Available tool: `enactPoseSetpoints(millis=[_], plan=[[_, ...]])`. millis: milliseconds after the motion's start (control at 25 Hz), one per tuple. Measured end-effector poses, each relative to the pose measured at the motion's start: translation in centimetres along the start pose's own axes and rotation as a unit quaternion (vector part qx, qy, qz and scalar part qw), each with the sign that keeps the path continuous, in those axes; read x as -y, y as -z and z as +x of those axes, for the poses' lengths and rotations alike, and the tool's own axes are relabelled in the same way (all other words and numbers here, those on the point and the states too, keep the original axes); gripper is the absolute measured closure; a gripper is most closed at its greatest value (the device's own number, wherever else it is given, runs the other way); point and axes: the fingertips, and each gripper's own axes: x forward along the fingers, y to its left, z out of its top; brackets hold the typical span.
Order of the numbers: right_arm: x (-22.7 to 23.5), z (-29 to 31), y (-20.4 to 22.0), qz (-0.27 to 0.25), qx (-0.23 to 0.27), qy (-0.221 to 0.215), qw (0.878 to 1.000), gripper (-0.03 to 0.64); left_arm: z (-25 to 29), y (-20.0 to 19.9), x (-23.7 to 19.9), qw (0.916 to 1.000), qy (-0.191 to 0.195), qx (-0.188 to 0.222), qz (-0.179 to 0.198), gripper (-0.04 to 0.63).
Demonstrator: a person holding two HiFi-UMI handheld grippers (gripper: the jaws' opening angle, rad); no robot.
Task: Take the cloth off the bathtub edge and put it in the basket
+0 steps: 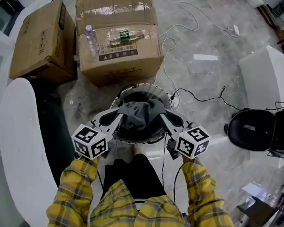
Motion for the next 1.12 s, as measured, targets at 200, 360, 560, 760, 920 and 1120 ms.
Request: enactPoseSetpoints(millis=[200,360,560,760,920,1120], plan=[[3.6,1.0,6.7,0.038,-0.051,0.029,0.998,0.571,1.7,6.4,-2.0,0.9976,-0.024,-0.055,-0.033,0.568],[5.6,1.7,10.5,0.05,-0.078,0.05,0.994,0.571,2.7,10.6,-3.3,0.9934,-0.036,-0.096,-0.05,0.568],[7.5,2.5,13.9,0.047,-0.109,0.074,0.99,0.571,2.9,14.6,-5.6,0.9867,-0.068,-0.132,-0.066,0.567],[8.8,2.5,16.0,0.038,-0.146,0.093,0.984,0.571,3.2,17.5,-7.0,0.9764,-0.094,-0.173,-0.089,0.566],[9.1,2.6,16.9,0.037,-0.171,0.093,0.98,0.536,3.5,18.9,-7.2,0.972,-0.098,-0.197,-0.083,0.554],[9.6,1.9,16.2,0.031,-0.162,0.112,0.98,0.503,2.9,18.1,-7.7,0.9741,-0.105,-0.176,-0.095,0.482]])
